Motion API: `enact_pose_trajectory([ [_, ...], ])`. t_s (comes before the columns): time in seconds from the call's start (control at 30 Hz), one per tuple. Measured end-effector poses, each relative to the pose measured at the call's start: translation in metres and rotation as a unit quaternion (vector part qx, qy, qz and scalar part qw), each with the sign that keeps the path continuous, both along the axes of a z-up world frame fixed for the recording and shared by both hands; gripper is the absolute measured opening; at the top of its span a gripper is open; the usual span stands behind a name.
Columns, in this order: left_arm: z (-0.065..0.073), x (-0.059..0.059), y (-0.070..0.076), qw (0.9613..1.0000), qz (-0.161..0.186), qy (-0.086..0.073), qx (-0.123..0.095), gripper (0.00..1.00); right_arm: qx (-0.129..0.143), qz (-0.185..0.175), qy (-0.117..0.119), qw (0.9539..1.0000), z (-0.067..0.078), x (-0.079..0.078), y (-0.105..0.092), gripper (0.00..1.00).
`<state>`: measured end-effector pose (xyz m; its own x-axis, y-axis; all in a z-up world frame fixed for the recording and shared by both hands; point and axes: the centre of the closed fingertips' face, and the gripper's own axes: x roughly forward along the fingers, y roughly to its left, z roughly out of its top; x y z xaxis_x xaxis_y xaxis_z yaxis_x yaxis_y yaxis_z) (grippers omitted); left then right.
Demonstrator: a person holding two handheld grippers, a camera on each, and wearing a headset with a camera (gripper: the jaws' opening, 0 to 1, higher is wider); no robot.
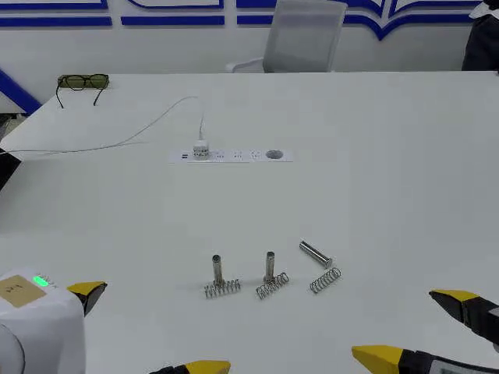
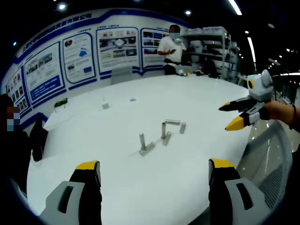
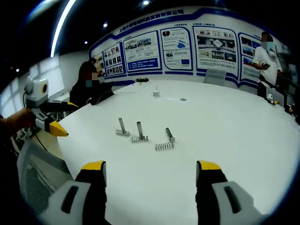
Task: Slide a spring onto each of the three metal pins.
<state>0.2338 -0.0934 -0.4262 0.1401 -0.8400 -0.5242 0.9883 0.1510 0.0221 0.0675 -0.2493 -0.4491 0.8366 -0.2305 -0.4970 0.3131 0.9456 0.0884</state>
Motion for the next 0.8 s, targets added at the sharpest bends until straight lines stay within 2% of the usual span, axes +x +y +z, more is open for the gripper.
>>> enact_pose_trajectory([
  [0.27, -0.001, 0.0, -0.002, 1.0, 0.0, 0.001, -0.002, 0.97, -0.013, 0.014, 0.015, 0.9997, 0.0, 0.011, -0.008, 0.79],
  [0.8, -0.003, 0.001, -0.003, 1.0, -0.001, 0.007, -0.003, 0.95, -0.023, 0.035, 0.029, 0.9987, 0.004, 0.04, -0.032, 0.76],
])
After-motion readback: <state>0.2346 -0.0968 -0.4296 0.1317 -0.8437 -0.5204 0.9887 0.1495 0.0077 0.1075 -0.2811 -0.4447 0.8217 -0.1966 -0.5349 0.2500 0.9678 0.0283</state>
